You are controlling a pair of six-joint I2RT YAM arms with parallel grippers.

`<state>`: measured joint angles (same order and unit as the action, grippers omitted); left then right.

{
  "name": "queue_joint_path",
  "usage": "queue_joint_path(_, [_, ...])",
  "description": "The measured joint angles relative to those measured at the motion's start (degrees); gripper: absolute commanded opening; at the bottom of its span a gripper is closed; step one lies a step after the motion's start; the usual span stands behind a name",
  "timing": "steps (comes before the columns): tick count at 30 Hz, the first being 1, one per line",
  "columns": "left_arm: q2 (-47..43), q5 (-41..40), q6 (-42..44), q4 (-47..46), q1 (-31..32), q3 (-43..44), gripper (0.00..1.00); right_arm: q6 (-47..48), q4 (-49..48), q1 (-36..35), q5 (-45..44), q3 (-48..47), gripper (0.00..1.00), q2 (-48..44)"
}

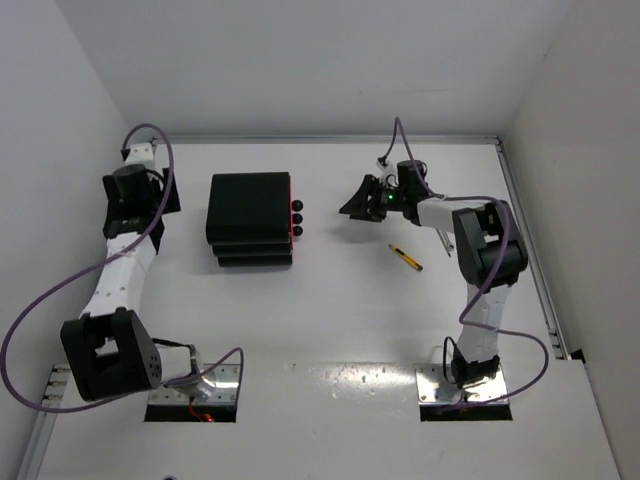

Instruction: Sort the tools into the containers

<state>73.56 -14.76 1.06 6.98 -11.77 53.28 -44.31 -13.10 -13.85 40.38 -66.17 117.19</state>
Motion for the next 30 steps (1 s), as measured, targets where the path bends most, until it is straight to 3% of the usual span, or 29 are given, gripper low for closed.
queue_joint_path(2, [-2.8,1.5,1.0,0.2,-1.3,1.4,1.00,2.3,0.3,0.7,0.7,0.0,0.53,-2.2])
queue_joint_path(6, [-11.8,14.7,4.8,3.9,-3.1,3.3,1.00,3.1,-3.8,0.2,7.2,1.0,0.53,-3.2])
queue_joint_path(12, [-15.9,30.3,7.8,9.7,4.2,8.6,0.96,-7.5,-16.3,-2.5,13.8,4.4,0.50,0.0])
queue_joint_path(19, [-14.6,29.2,8.5,13.3,11.9,4.0,0.96,-26.6,-35.9,-5.4,15.5,5.3,0.52,9.4])
queue_joint_path(30, [-10.4,24.8,8.3,11.8,18.0,-0.1,0.96,-40.9,-47.2,-8.7,14.1,-0.6,0.53,16.7])
